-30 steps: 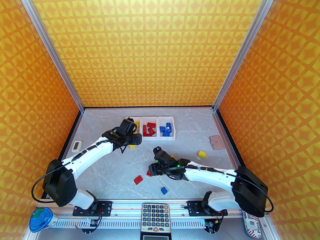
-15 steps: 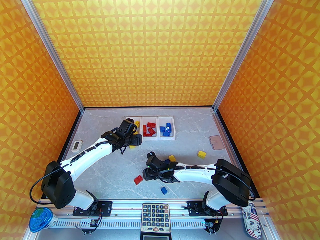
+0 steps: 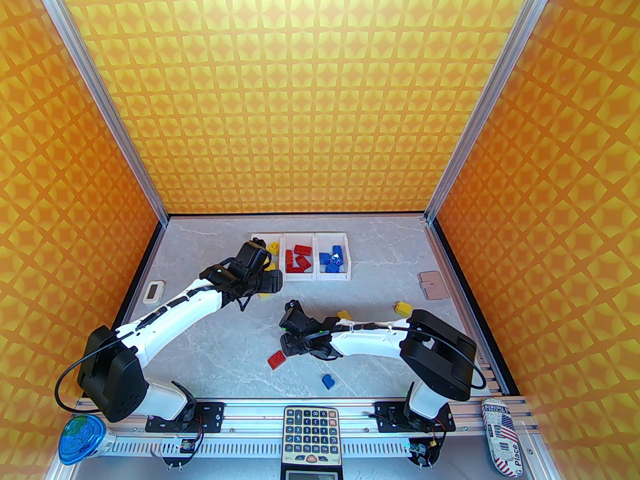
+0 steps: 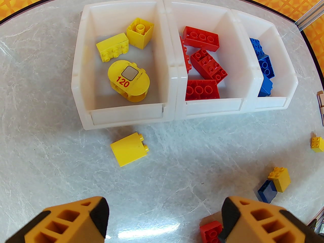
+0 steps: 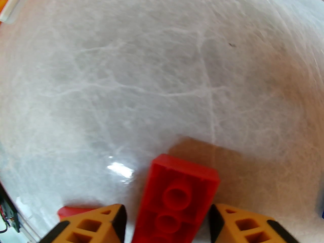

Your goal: Sort the legos into containers by color

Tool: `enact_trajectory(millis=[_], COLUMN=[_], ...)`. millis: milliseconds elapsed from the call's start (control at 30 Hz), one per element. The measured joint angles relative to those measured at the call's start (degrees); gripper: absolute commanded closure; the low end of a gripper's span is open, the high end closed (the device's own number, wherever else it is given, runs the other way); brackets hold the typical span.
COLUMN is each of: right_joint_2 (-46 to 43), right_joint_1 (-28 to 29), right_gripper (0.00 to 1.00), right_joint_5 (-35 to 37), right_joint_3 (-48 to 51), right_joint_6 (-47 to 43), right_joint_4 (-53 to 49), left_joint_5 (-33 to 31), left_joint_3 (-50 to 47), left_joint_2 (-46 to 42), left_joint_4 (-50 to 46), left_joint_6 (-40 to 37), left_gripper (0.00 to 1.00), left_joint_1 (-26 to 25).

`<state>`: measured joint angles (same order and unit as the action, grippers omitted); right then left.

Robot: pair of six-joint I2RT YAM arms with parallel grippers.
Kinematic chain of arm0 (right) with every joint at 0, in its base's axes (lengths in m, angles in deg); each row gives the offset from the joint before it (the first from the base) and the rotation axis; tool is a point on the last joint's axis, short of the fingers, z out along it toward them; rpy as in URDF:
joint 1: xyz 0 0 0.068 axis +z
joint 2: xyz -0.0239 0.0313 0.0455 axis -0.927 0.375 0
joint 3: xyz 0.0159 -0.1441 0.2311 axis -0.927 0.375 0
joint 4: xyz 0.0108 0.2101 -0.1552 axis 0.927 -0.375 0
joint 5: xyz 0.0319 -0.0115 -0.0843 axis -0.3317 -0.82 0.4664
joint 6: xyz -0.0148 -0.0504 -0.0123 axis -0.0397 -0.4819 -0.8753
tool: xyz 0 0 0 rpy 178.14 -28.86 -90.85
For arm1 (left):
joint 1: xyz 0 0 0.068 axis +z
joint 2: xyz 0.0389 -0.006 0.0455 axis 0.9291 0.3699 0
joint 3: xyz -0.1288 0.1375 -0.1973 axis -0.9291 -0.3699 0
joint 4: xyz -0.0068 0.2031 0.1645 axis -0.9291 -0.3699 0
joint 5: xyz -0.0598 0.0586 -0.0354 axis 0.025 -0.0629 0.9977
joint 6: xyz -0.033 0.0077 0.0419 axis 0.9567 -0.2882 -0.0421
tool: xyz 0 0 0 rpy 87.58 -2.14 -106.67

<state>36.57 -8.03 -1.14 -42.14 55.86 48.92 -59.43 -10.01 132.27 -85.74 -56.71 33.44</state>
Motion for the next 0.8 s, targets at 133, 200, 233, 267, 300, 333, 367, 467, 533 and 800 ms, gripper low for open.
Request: enact_trajectory(millis=[133,200,233,267,300,333,367,467,533,800], right_joint_2=[0.4,0.6,0.6,0.6,0.6,0.6,0.6,0.6,0.6,-0.1], right_joint_1=[0.1,0.1,0.1,0.1,0.1,0.1,0.2,0.2,0.2,0.2], right_gripper=[0.53,0.57,0.59,0.62,0.64,0.66,0.67,0.69,0.70,0.74], right_joint_5=[1.0,1.5,1.6,1.8,2.0,2.0,2.2,2.6,3.1,6.5], right_joint_3=[-0.4,-0.5,-0.5,-0.5,-0.6,-0.7,-0.9,-1.2,-1.3,-5.5], right_joint_6=[-0.8,-1.2,-1.4,-1.6,-1.7,-1.9,-2.1,-2.6,-3.1,-6.9], right_joint_4=[-0.7,-1.0,-1.2,-1.3,-1.5,-1.5,-1.5,-1.8,-2.3,-7.2], left_joint_5=[0.0,0.0,0.0,0.0,0.0,0.0,0.0,0.0,0.0,0.0], left_joint_3=[0.0,0.0,0.0,0.0,0.0,0.0,0.0,-0.1,-0.5,-1.6], left_joint_2=[-0.7,-1.1,-1.2,-1.2,-1.3,-1.3,-1.3,-1.5,-1.9,-4.6], left_joint_4=[0.0,0.0,0.0,0.0,0.0,0.0,0.0,0.0,0.0,-0.2], left_joint_6=[0.0,0.0,0.0,0.0,0.0,0.0,0.0,0.2,0.2,0.2], left_gripper=[0.22,0.22,0.22,0.23,0.23,0.23,0.23,0.23,0.23,0.23], left_joint_1=[0.0,0.0,0.0,0.0,0.0,0.0,0.0,0.0,0.0,0.0])
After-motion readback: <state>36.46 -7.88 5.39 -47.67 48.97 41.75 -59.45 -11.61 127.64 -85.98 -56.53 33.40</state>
